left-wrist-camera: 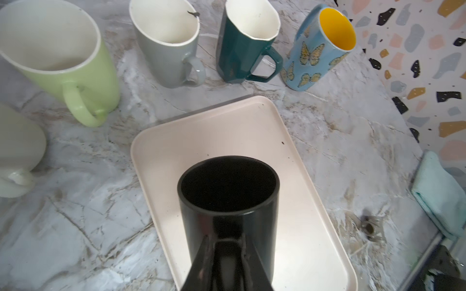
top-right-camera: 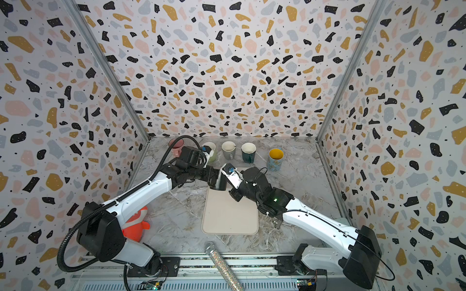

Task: Turn the mug right side up
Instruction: Place the mug at the center of the table.

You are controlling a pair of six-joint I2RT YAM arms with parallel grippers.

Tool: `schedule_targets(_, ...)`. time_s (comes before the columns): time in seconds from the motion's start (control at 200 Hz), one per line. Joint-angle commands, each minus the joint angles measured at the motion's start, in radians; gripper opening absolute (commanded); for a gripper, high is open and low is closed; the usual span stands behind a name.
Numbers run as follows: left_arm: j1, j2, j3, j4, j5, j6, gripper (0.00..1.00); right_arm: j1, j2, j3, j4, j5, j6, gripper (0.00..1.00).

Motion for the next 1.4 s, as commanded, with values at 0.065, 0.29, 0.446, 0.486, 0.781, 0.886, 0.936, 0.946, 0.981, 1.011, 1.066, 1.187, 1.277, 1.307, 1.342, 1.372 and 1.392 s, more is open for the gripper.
schedule_targets(0.065, 0.015, -0.101, -0.07, 0.225, -0.146, -0.044, 0.0, -0.018, -0.039, -0.014, -0.006, 0.005, 0.03, 0.0)
schedule_targets(0.29, 0.031, -0.177, -0.15, 0.337, -0.273, -0.047, 0.0, -0.044, -0.043, -0.025, 0.004, -0.016, 0.034, 0.0)
schedule_targets(0.446, 0.034, -0.23, -0.228, 0.423, -0.383, -0.024, 0.0, -0.052, -0.043, -0.031, 0.01, -0.017, 0.035, 0.0)
schedule_targets(0.486, 0.035, -0.238, -0.255, 0.453, -0.407, -0.018, 0.0, -0.054, -0.044, -0.033, 0.01, -0.019, 0.036, 0.0)
schedule_targets(0.781, 0.038, -0.276, -0.431, 0.709, -0.514, -0.008, 0.0, -0.064, -0.048, -0.043, 0.033, -0.029, 0.041, 0.0)
schedule_targets(0.886, 0.037, -0.27, -0.461, 0.777, -0.531, -0.003, 0.0, -0.068, -0.047, -0.046, 0.034, -0.03, 0.043, 0.0)
schedule_targets(0.936, 0.037, -0.265, -0.476, 0.811, -0.538, 0.0, 0.0, -0.071, -0.048, -0.046, 0.033, -0.03, 0.041, 0.0)
schedule_targets(0.946, 0.037, -0.264, -0.478, 0.815, -0.541, 0.002, 0.0, -0.071, -0.048, -0.046, 0.033, -0.03, 0.041, 0.0)
schedule_targets(0.981, 0.038, -0.259, -0.489, 0.838, -0.553, 0.004, 0.0, -0.072, -0.05, -0.047, 0.033, -0.03, 0.041, 0.0)
schedule_targets(1.011, 0.038, -0.256, -0.5, 0.86, -0.559, 0.005, 0.0, -0.074, -0.05, -0.047, 0.034, -0.03, 0.038, 0.0)
schedule_targets(1.066, 0.039, -0.246, -0.516, 0.894, -0.556, 0.013, 0.0, -0.077, -0.051, -0.047, 0.034, -0.03, 0.038, 0.0)
schedule_targets(1.187, 0.039, -0.21, -0.543, 0.958, -0.554, 0.005, 0.0, -0.081, -0.052, -0.05, 0.038, -0.031, 0.041, 0.0)
schedule_targets(1.277, 0.039, -0.182, -0.564, 0.999, -0.57, 0.0, 0.0, -0.084, -0.053, -0.052, 0.042, -0.033, 0.042, 0.0)
schedule_targets(1.307, 0.039, -0.175, -0.569, 1.012, -0.576, 0.0, 0.0, -0.087, -0.052, -0.053, 0.043, -0.032, 0.042, 0.0)
schedule_targets(1.342, 0.039, -0.166, -0.573, 1.024, -0.582, -0.003, 0.0, -0.089, -0.053, -0.053, 0.042, -0.033, 0.042, 0.0)
schedule_targets(1.372, 0.039, -0.16, -0.575, 1.036, -0.586, -0.001, 0.0, -0.09, -0.054, -0.053, 0.043, -0.034, 0.042, 0.0)
schedule_targets(1.392, 0.038, -0.154, -0.575, 1.041, -0.588, 0.0, 0.0, -0.092, -0.055, -0.054, 0.045, -0.034, 0.04, 0.0)
